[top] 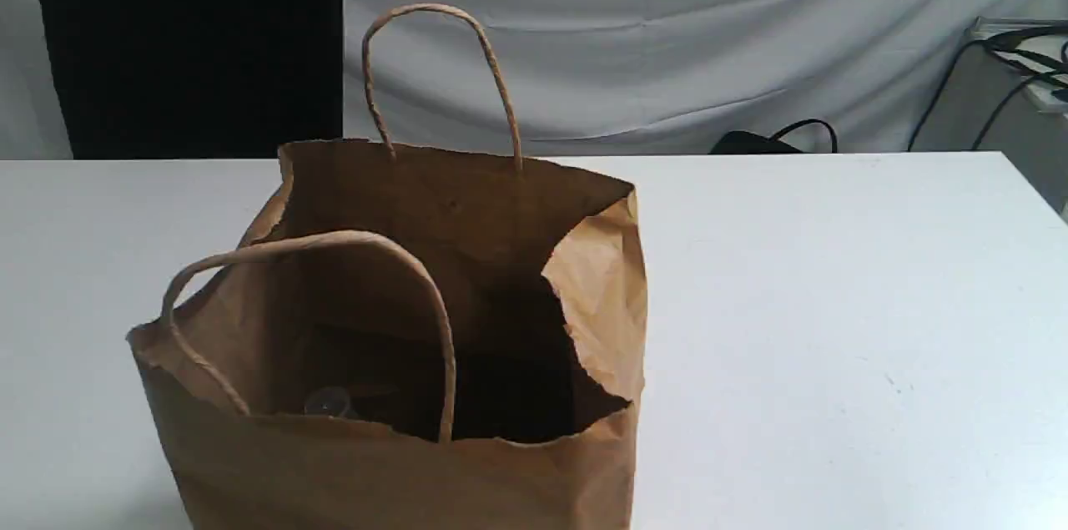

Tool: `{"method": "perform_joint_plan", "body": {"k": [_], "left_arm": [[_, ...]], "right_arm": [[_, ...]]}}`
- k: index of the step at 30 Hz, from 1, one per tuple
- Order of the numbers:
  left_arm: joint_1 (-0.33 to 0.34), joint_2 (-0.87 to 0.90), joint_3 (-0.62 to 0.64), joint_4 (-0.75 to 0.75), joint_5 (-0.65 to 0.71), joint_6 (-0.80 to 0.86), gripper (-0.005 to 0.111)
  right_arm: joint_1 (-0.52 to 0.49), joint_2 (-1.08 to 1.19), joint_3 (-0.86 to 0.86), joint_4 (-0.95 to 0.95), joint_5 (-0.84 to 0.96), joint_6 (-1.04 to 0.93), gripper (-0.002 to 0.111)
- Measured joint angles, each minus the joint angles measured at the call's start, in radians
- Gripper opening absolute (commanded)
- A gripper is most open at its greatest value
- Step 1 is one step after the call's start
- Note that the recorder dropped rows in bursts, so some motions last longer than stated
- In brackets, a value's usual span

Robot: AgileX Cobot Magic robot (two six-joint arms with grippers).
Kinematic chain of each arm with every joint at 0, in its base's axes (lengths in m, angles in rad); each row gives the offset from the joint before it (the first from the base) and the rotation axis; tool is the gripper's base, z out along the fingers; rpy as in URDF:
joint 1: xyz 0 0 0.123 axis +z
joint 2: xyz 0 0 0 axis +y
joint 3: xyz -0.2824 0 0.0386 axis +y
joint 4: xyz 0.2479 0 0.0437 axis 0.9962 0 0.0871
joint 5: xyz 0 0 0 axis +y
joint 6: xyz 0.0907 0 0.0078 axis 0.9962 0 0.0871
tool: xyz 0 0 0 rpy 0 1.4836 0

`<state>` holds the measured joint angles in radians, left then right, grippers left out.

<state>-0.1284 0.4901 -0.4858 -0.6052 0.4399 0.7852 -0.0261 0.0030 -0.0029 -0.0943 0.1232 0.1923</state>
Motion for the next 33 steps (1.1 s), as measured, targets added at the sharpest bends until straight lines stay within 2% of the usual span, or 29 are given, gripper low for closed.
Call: {"method": "perform_joint_plan", "body": {"k": [33], "left_arm": [[0.000, -0.012, 0.000, 0.000, 0.002, 0.000, 0.000]], "right_arm": [[0.000, 0.000, 0.000, 0.008, 0.011, 0.000, 0.000]]}}
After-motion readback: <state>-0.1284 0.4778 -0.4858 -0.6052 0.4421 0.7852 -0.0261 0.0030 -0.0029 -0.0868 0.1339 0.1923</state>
